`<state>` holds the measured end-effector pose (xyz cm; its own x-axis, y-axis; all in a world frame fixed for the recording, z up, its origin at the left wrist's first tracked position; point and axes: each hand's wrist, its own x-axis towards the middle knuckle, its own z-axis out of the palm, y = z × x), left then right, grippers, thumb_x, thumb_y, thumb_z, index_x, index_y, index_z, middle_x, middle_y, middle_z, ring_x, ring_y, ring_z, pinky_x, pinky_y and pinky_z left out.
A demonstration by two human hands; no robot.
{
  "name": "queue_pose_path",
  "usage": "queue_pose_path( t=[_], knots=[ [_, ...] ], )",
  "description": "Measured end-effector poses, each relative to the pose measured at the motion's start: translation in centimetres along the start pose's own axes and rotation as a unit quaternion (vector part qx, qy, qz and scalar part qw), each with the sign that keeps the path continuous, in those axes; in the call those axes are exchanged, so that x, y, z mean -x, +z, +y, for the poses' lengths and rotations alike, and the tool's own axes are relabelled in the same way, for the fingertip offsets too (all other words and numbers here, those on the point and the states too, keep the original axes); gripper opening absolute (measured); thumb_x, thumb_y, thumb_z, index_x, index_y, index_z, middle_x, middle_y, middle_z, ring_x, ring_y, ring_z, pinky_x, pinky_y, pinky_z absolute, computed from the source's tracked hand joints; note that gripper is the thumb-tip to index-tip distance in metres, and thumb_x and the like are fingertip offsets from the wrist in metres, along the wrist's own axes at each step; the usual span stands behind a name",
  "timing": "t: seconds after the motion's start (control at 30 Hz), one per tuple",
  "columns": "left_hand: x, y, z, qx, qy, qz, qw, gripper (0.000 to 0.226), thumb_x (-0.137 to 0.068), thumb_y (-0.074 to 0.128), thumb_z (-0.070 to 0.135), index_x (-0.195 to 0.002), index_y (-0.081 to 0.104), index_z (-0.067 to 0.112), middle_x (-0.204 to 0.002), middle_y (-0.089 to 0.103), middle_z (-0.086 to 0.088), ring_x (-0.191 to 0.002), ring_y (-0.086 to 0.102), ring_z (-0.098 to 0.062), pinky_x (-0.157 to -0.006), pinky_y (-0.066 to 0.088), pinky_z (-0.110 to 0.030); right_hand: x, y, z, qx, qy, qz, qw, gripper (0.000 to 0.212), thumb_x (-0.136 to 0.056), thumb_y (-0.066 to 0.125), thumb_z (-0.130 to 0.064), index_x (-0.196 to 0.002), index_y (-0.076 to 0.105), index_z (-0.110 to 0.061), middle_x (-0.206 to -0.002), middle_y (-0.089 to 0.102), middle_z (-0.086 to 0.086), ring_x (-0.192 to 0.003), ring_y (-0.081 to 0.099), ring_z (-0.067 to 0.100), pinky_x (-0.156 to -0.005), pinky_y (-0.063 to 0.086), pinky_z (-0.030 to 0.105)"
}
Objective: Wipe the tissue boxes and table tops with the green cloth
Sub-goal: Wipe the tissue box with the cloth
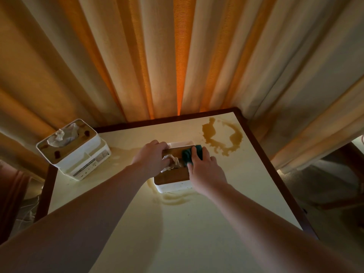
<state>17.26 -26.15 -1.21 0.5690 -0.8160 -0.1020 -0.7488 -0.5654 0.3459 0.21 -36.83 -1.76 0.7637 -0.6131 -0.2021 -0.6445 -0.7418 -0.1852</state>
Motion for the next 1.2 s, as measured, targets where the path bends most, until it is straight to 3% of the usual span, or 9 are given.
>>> queue_pose_path(
  t=[0.17, 0.33, 0.5, 0.8, 0.93, 1.03, 1.13, 1.2],
  knots=[
    [-0.2, -0.2, 0.0, -0.004, -0.012, 0.001, 1.0, 0.043, -0.094, 0.067, 0.045, -0.133, 0.059, 0.028, -0.11, 0.056, 0.003, -0.102, 0.057, -0.02, -0.075, 0.042, -0.031, -2.2, -0.1, -0.3, -0.01, -0.005, -0.008, 1.0, 0.065, -0.111, 0.027, -0.044, -0.166, -0.002, -0.023, -0.17, 0.006, 0.014, -0.145, 0.032, 0.038, -0.107, 0.048, 0.047],
    [0.0, -0.1, 0.0, -0.023, -0.009, 0.01, 1.0, 0.044, -0.094, 0.065, 0.05, -0.132, 0.059, 0.029, -0.109, 0.058, 0.004, -0.1, 0.057, -0.02, -0.076, 0.05, -0.034, 1.8, 1.0, 1.0, -0.034, -0.006, 0.024, 0.999, 0.061, -0.111, 0.026, -0.047, -0.165, 0.008, -0.028, -0.17, 0.013, 0.009, -0.141, 0.038, 0.03, -0.106, 0.051, 0.042],
    [0.0, 0.1, -0.2, -0.021, -0.005, 0.015, 1.0, 0.044, -0.093, 0.066, 0.051, -0.131, 0.059, 0.03, -0.109, 0.057, 0.005, -0.098, 0.056, -0.018, -0.073, 0.046, -0.032, 5.5, 2.3, 1.2, -0.073, 0.002, 0.051, 0.996, 0.06, -0.11, 0.031, -0.047, -0.165, 0.014, -0.03, -0.17, 0.014, 0.006, -0.143, 0.038, 0.025, -0.107, 0.051, 0.038],
    [-0.2, -0.2, 0.0, -0.051, -0.008, 0.003, 0.999, 0.042, -0.093, 0.064, 0.052, -0.128, 0.06, 0.03, -0.108, 0.059, 0.005, -0.1, 0.059, -0.02, -0.081, 0.054, -0.037, -2.0, -0.6, 0.2, -0.051, -0.002, 0.015, 0.999, 0.058, -0.111, 0.028, -0.045, -0.165, 0.014, -0.027, -0.161, 0.027, 0.01, -0.135, 0.042, 0.031, -0.101, 0.052, 0.045],
    [0.2, -0.6, -0.1, -0.108, -0.019, 0.008, 0.994, 0.04, -0.092, 0.059, 0.061, -0.11, 0.061, 0.025, -0.087, 0.059, 0.008, -0.081, 0.059, -0.016, -0.068, 0.054, -0.034, -1.4, -1.2, 1.8, -0.137, 0.007, 0.069, 0.988, 0.055, -0.111, 0.028, -0.046, -0.163, 0.027, -0.028, -0.158, 0.037, 0.003, -0.135, 0.046, 0.026, -0.105, 0.051, 0.045],
    [0.9, -1.1, 0.4, -0.151, -0.042, -0.002, 0.988, 0.047, -0.09, 0.055, 0.07, -0.1, 0.057, 0.024, -0.078, 0.058, 0.007, -0.069, 0.057, -0.013, -0.054, 0.045, -0.028, -0.2, -0.7, 3.2, -0.222, 0.029, 0.084, 0.971, 0.053, -0.111, 0.032, -0.043, -0.161, 0.032, -0.026, -0.154, 0.042, 0.001, -0.135, 0.049, 0.021, -0.108, 0.051, 0.039],
    [0.5, -1.4, 0.7, -0.179, -0.044, -0.01, 0.983, 0.054, -0.087, 0.054, 0.076, -0.103, 0.056, 0.025, -0.081, 0.057, 0.007, -0.071, 0.057, -0.013, -0.057, 0.051, -0.029, 1.1, -0.2, 3.7, -0.303, 0.039, 0.071, 0.949, 0.051, -0.112, 0.035, -0.04, -0.159, 0.038, -0.022, -0.151, 0.046, 0.001, -0.132, 0.052, 0.018, -0.104, 0.047, 0.028],
    [-0.2, -1.6, 0.8, -0.174, -0.02, -0.016, 0.984, 0.055, -0.086, 0.059, 0.072, -0.115, 0.055, 0.026, -0.096, 0.056, 0.006, -0.084, 0.059, -0.016, -0.066, 0.055, -0.034, 1.8, 0.2, 4.0, -0.344, 0.046, 0.093, 0.933, 0.048, -0.112, 0.038, -0.038, -0.155, 0.045, -0.019, -0.147, 0.052, 0.002, -0.129, 0.054, 0.017, -0.101, 0.048, 0.026]
  ],
)
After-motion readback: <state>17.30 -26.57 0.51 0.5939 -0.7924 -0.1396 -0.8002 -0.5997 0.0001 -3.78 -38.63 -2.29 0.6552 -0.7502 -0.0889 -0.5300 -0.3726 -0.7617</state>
